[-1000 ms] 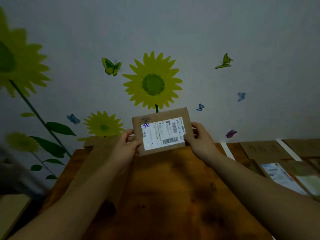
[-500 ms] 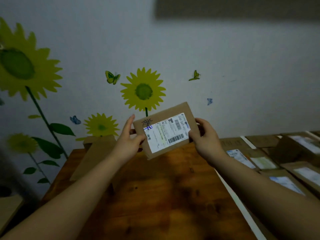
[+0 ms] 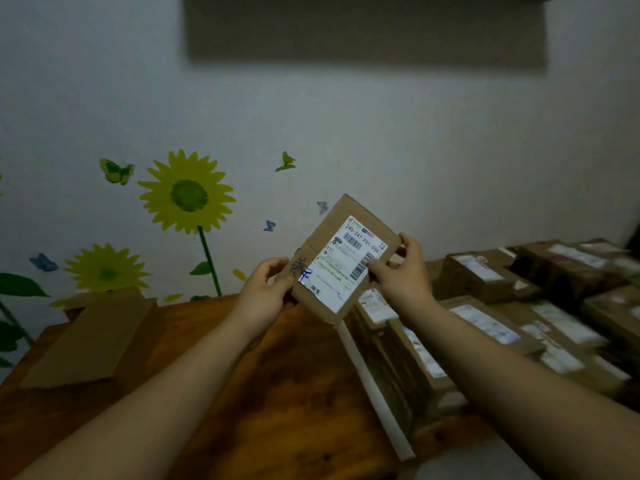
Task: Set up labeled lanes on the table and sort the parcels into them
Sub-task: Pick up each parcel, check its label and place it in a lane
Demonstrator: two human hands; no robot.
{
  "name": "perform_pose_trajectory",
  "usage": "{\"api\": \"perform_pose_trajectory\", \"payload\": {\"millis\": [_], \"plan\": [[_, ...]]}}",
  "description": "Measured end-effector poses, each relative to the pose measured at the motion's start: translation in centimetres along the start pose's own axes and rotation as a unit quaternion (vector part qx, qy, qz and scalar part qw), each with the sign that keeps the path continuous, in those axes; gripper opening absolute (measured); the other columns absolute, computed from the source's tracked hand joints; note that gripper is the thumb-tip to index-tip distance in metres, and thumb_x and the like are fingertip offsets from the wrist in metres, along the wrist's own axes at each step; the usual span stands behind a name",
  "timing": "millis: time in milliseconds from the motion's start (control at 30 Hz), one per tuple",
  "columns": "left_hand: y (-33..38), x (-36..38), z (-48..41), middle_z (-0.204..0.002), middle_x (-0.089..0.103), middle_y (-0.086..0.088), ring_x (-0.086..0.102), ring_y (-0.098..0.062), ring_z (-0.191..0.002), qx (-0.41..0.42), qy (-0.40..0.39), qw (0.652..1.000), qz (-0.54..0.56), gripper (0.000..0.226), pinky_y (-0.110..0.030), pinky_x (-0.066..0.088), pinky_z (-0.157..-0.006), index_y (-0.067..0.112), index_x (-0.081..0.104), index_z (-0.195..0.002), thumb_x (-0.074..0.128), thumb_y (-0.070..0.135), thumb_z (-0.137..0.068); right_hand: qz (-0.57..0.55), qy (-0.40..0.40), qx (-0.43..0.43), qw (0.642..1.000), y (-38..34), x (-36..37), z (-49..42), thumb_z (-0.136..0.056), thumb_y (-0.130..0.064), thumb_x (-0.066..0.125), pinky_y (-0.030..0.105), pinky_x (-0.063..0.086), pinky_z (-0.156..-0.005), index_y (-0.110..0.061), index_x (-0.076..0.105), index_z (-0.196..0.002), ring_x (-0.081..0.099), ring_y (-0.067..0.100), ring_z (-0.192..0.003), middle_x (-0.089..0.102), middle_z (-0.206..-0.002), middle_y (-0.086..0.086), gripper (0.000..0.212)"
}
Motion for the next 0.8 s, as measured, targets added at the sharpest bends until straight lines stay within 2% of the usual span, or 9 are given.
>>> {"api": "perform_pose_trajectory", "payload": {"millis": [67,133,233,300,367,433,600,700,800], "plan": [[0.4,3.1,0.3,-0.139,0.046,-0.002,0.061,-0.02,-0.104,0.017,0.013,1.0,-0.015,0.042,-0.031,0.054,-0.077,0.018,0.043,-0.132,0.054,0.008,-0.093,0.039,0.039,-0.009,0.998,0.3,-4.3,-0.9,-0.09,-0.019,0.062,0.035,0.055,-0.08,-0.024,0.045,-0.118,0.063,0.019,-0.099,0.059,-0.114,0.001,0.033],[0.8,5.8,0.4,-0.141,0.039,0.003,0.056,-0.017,-0.107,0.039,0.04,0.998,-0.029,0.06,-0.029,0.052,-0.081,0.018,0.032,-0.141,0.059,0.006,-0.089,0.071,0.051,-0.027,0.996,0.5,-7.9,-1.6,-0.092,-0.027,0.06,0.028,0.046,-0.075,-0.022,0.05,-0.108,0.059,0.013,-0.093,0.058,-0.095,-0.009,0.02],[0.5,9.2,0.4,-0.131,0.045,0.0,0.055,-0.015,-0.104,0.031,0.064,0.997,-0.012,0.062,-0.027,0.05,-0.08,0.013,0.031,-0.139,0.063,0.004,-0.086,0.116,0.024,-0.037,0.992,1.6,-11.1,-2.1,-0.094,-0.03,0.055,0.024,0.048,-0.07,-0.026,0.05,-0.116,0.057,0.004,-0.087,0.059,-0.098,-0.01,0.022],[-0.3,11.2,0.1,-0.124,0.054,-0.007,0.059,-0.015,-0.096,0.014,0.059,0.998,-0.017,0.049,-0.028,0.051,-0.081,0.007,0.039,-0.129,0.062,0.002,-0.086,0.154,-0.001,-0.038,0.987,2.8,-12.2,-2.6,-0.096,-0.031,0.052,0.03,0.052,-0.079,-0.029,0.051,-0.123,0.058,0.007,-0.093,0.06,-0.108,-0.007,0.027],[-1.4,12.7,-0.6,-0.124,0.056,-0.008,0.06,-0.018,-0.1,-0.002,0.038,0.999,-0.037,0.045,-0.035,0.052,-0.088,0.007,0.043,-0.128,0.06,-0.001,-0.086,0.175,-0.018,-0.023,0.984,4.4,-13.0,-3.4,-0.097,-0.031,0.05,0.032,0.05,-0.082,-0.026,0.053,-0.121,0.057,0.01,-0.095,0.061,-0.114,-0.004,0.025],[-2.8,14.0,-1.6,-0.127,0.055,-0.005,0.059,-0.021,-0.108,-0.017,0.002,0.999,-0.047,0.051,-0.04,0.052,-0.091,0.012,0.044,-0.133,0.058,-0.004,-0.086,0.186,-0.032,-0.003,0.982,5.9,-13.3,-4.3,-0.098,-0.031,0.048,0.027,0.047,-0.076,-0.028,0.052,-0.115,0.058,0.009,-0.093,0.062,-0.118,-0.001,0.017],[-6.2,15.6,-5.9,-0.121,0.06,-0.005,0.062,-0.022,-0.106,-0.054,-0.055,0.992,-0.096,0.062,-0.045,0.053,-0.09,0.031,0.039,-0.14,0.056,0.0,-0.089,0.265,-0.082,0.025,0.961,9.0,-11.7,-8.3,-0.096,-0.03,0.051,0.034,0.044,-0.094,-0.025,0.041,-0.139,0.055,0.02,-0.119,0.054,-0.133,0.0,0.044],[-7.7,16.2,-9.4,-0.121,0.062,-0.003,0.062,-0.02,-0.107,-0.066,-0.06,0.992,-0.093,0.06,-0.043,0.054,-0.089,0.028,0.039,-0.141,0.056,0.003,-0.089,0.285,-0.095,0.019,0.954,10.3,-10.5,-11.4,-0.095,-0.028,0.054,0.037,0.047,-0.099,-0.031,0.039,-0.14,0.055,0.018,-0.12,0.053,-0.135,0.0,0.047],[-8.5,16.8,-12.5,-0.128,0.058,-0.004,0.061,-0.02,-0.109,-0.083,-0.041,0.992,-0.083,0.054,-0.035,0.056,-0.084,0.019,0.038,-0.14,0.055,0.005,-0.091,0.319,-0.115,0.024,0.94,11.3,-9.5,-14.3,-0.096,-0.025,0.052,0.027,0.042,-0.091,-0.033,0.033,-0.144,0.051,0.016,-0.122,0.048,-0.137,-0.004,0.052]]}}
Point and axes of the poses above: each hand's wrist, its own z-axis away from the middle knuckle, its own x-axis out of the palm, y = z × x, the point moved 6 cm from there along -z, towards the middle knuckle
